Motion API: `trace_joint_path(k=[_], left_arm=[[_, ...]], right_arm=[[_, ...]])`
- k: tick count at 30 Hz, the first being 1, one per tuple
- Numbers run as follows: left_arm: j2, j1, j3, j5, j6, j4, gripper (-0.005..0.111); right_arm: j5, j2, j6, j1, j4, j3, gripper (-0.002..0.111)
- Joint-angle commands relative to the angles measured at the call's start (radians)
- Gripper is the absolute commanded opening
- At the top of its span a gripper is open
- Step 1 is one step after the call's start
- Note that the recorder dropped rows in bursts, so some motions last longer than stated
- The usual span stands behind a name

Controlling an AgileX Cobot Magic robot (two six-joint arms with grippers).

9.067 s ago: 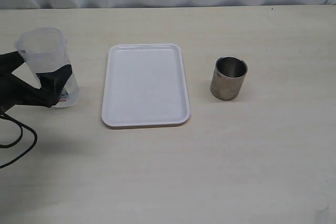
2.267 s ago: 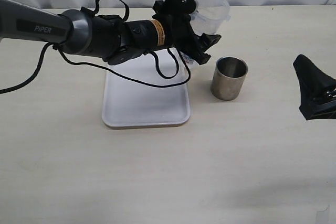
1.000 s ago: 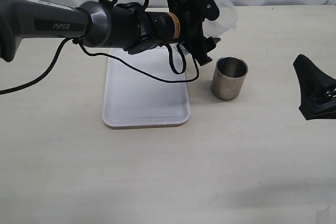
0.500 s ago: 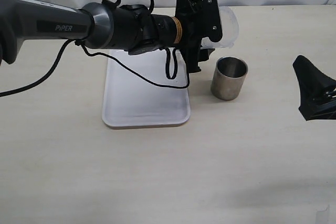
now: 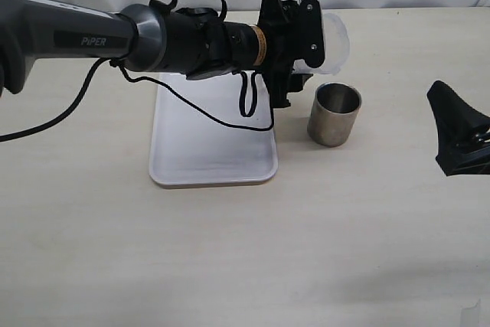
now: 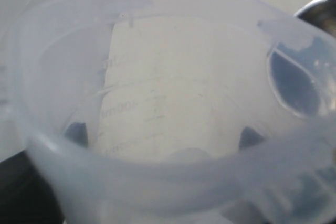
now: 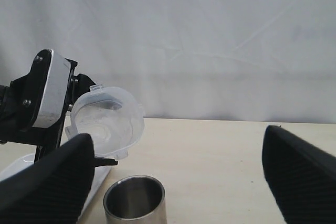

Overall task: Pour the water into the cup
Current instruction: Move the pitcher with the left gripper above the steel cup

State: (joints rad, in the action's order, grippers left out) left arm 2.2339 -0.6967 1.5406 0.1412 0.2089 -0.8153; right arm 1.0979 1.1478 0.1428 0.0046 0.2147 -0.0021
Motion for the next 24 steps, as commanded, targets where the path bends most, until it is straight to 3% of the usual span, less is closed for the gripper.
trace_joint_path(k=[1,24], left_arm=[[-0.010,-0.002,0.007,0.029,0.004,-0.012,0.000],[-0.010,-0.024,0.007,0.017,0.028,-0.075,0.000]], right_arm=[[-0.008,0.003,0.002,-0.003,0.010,0.002,0.081],[-0.008,0.003,0.002,-0.003,0.010,0.002,0.081]])
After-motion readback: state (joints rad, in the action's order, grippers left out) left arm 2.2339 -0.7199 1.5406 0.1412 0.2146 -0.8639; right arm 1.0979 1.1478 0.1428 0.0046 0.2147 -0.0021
